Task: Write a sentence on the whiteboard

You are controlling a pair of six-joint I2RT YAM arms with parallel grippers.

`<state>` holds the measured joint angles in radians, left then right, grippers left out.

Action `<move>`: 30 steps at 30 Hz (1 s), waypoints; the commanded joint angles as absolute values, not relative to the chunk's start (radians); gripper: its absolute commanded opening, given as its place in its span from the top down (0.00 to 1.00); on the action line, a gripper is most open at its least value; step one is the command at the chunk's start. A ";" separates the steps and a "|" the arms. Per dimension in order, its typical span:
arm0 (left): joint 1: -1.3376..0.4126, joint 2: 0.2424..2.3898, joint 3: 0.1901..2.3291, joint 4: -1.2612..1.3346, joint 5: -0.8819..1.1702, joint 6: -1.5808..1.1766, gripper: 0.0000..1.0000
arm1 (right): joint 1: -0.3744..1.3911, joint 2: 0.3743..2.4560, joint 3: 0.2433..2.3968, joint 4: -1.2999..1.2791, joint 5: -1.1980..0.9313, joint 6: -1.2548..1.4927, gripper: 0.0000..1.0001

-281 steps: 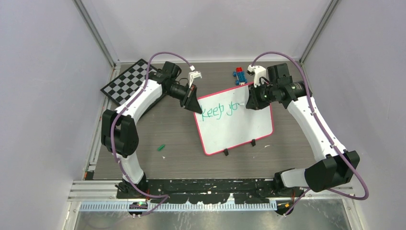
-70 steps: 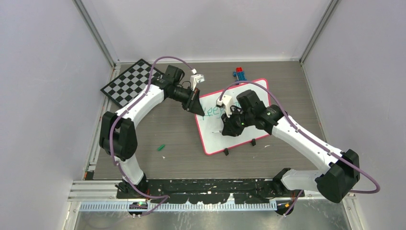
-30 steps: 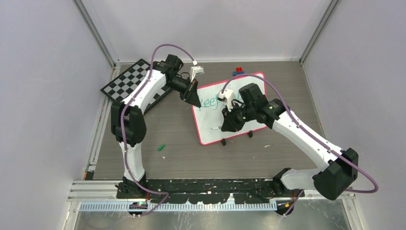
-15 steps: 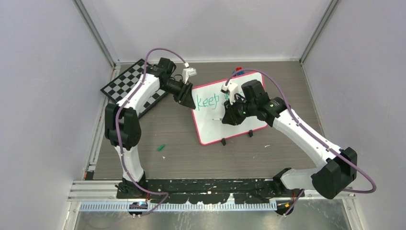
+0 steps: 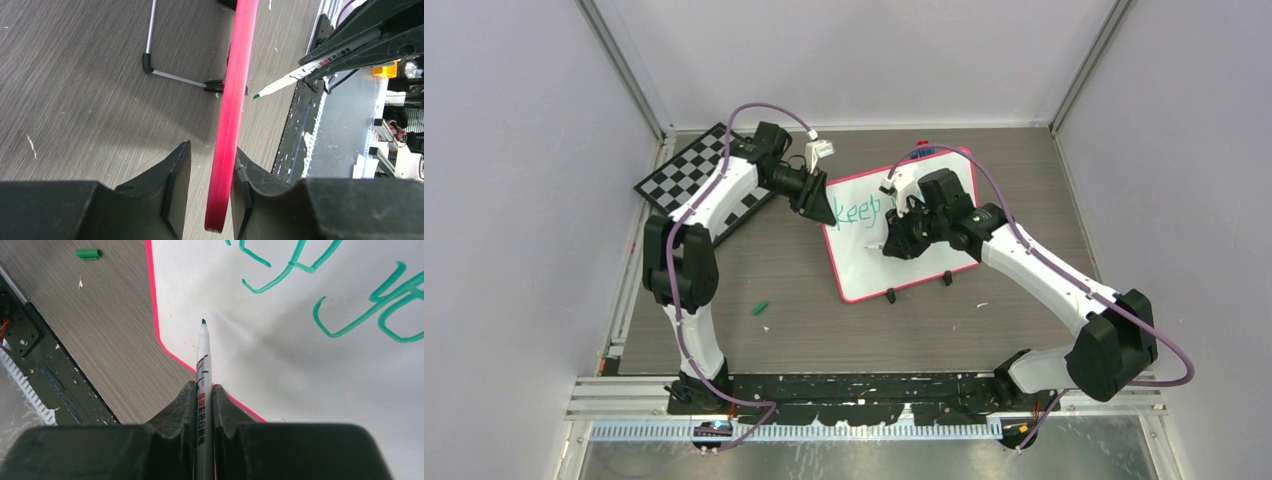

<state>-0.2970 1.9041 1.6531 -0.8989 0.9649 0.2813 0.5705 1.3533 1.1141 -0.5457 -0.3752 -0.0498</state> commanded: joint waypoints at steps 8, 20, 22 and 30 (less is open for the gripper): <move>-0.302 1.859 1.618 -0.796 1.038 0.220 0.71 | 0.618 1.382 1.132 -0.461 -0.345 -0.041 1.00; -0.311 1.879 1.628 -0.814 1.038 0.242 1.00 | 0.636 1.404 1.148 -0.456 -0.305 -0.049 1.00; -0.311 1.878 1.628 -0.814 1.032 0.244 1.00 | 0.636 1.408 1.154 -0.456 -0.305 -0.049 1.00; -0.311 1.877 1.628 -0.822 1.019 0.255 1.00 | 0.635 1.408 1.163 -0.456 -0.294 -0.057 1.00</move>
